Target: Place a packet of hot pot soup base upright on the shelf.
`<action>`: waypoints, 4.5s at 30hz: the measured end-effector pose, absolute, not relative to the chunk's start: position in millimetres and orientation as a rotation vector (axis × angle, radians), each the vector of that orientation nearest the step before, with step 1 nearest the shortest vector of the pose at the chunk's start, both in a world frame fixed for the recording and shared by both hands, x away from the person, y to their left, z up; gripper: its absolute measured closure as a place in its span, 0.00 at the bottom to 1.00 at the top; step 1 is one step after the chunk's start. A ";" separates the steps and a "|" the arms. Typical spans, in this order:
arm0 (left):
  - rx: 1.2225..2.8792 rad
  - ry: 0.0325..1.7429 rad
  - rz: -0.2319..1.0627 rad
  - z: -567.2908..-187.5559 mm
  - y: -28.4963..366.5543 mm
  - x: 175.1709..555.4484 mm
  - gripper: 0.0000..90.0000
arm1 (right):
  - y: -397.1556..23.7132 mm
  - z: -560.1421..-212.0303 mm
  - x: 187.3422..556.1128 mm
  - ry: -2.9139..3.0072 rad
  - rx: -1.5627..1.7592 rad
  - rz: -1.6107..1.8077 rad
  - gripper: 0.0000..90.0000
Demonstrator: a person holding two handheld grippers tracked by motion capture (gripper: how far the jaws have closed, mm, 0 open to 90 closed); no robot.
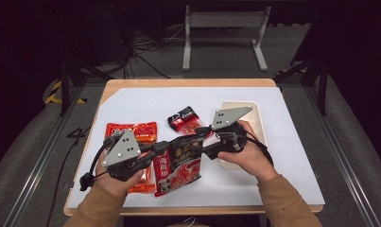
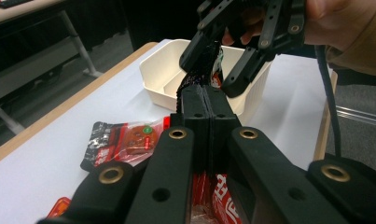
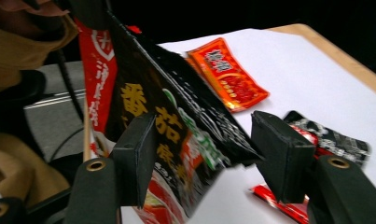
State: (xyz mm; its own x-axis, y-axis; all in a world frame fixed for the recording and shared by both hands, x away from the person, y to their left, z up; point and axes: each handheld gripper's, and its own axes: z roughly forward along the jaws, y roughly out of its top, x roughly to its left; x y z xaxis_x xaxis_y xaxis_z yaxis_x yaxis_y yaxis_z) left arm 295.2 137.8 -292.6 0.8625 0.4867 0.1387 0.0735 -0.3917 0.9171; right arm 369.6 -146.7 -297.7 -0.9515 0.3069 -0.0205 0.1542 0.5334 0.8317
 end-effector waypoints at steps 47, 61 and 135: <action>1.863 0.542 0.309 -304.6 162.6 314.5 0.44 | -160.4 -245.2 367.4 2.522 0.372 1.362 0.86; 1.855 0.617 0.298 -312.5 175.1 326.7 0.43 | -176.0 -216.6 378.6 2.379 0.402 1.268 0.85; 1.876 0.819 0.351 -341.7 214.6 342.2 0.39 | -282.0 -225.5 475.3 2.053 0.700 1.284 0.85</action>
